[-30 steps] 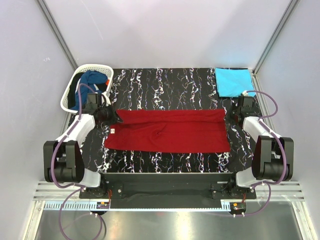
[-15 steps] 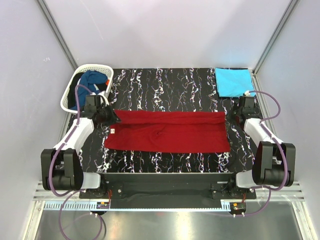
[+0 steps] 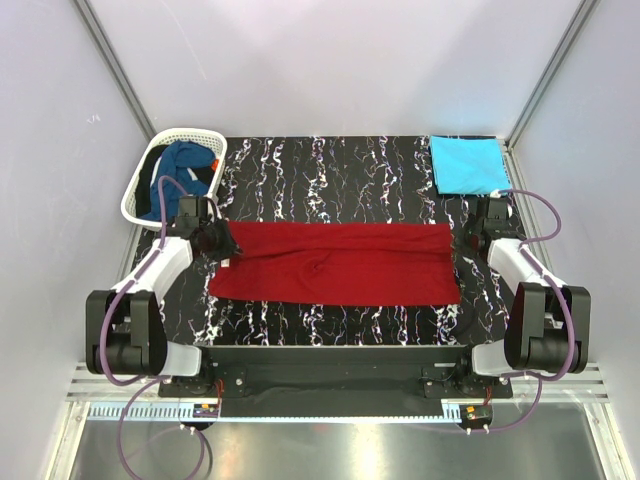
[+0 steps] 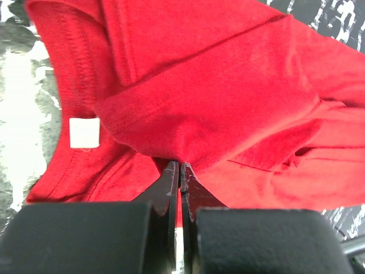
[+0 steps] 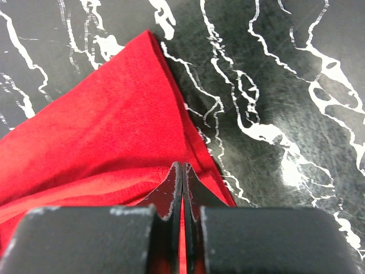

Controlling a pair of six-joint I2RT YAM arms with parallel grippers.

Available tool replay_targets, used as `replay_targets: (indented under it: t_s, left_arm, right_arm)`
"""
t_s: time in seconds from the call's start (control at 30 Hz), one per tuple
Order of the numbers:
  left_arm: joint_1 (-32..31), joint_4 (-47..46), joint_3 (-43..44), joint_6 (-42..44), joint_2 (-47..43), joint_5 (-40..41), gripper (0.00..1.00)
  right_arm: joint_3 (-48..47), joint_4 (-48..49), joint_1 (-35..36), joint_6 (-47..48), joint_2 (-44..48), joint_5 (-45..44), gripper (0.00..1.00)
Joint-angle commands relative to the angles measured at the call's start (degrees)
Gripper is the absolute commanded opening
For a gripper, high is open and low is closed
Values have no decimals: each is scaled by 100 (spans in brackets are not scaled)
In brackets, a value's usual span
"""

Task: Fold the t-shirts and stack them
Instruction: Fold the tshirt

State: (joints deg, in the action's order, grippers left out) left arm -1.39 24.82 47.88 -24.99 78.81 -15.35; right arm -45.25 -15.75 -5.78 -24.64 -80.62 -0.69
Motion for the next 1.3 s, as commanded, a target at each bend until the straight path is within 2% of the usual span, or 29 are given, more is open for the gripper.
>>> replay_targets:
  t_s: [0.0, 0.2, 0.27, 0.3, 0.33, 0.43, 0.47, 0.5, 0.6, 0.7, 0.77, 0.83, 1.0, 1.1, 1.27]
  left_arm:
    - [-2, 5, 108, -102, -278, 410, 0]
    - [-2, 75, 73, -6, -129, 314, 0]
    - [-2, 128, -6, -32, -67, 156, 10]
    - [-11, 137, -120, -32, -76, 121, 20]
    - [-11, 137, -190, -49, -154, 147, 28]
    - [-2, 155, -253, -41, -461, 234, 30]
    - [-11, 164, -218, -41, -541, 287, 36]
    - [-19, 172, -113, -32, -611, 331, 37]
    - [-116, 94, 176, -6, -691, 446, 41]
    - [-300, -38, 537, 82, -367, 69, 49]
    - [-379, -30, 792, 161, 125, -178, 48]
    - [-380, 31, 1082, 170, 546, -83, 46]
    - [-371, 102, 1408, 214, 1022, -160, 45]
    - [-371, 128, 1409, 267, 1251, -433, 45]
    - [-397, 295, 1356, 521, 1172, -4, 45]
  right_arm:
    - [-1, -42, -72, 39, 161, -265, 0]
    - [96, -51, -81, -67, 55, -221, 1]
    - [87, -104, -72, -102, 90, -117, 8]
    - [78, -147, -72, -102, 125, -98, 13]
    - [43, -235, -72, -128, 195, -98, 24]
    - [-149, -681, -72, -199, 318, -186, 36]
    - [-316, -797, -72, -277, 345, -177, 38]
    - [-387, -877, -72, -339, 371, -134, 39]
    - [-607, -773, -3, -488, 372, 612, 35]
    - [-931, -465, 279, -542, -14, 1096, 34]
    - [-1309, -385, 778, -402, -444, 1238, 34]
    - [-1669, -228, 1217, -278, -917, 1447, 33]
    - [-2294, -52, 1659, -111, -2104, 1967, 26]
    - [-2444, 10, 1922, -93, -2518, 2046, 22]
    - [-2278, 45, 2248, 3, -2687, 1967, 22]
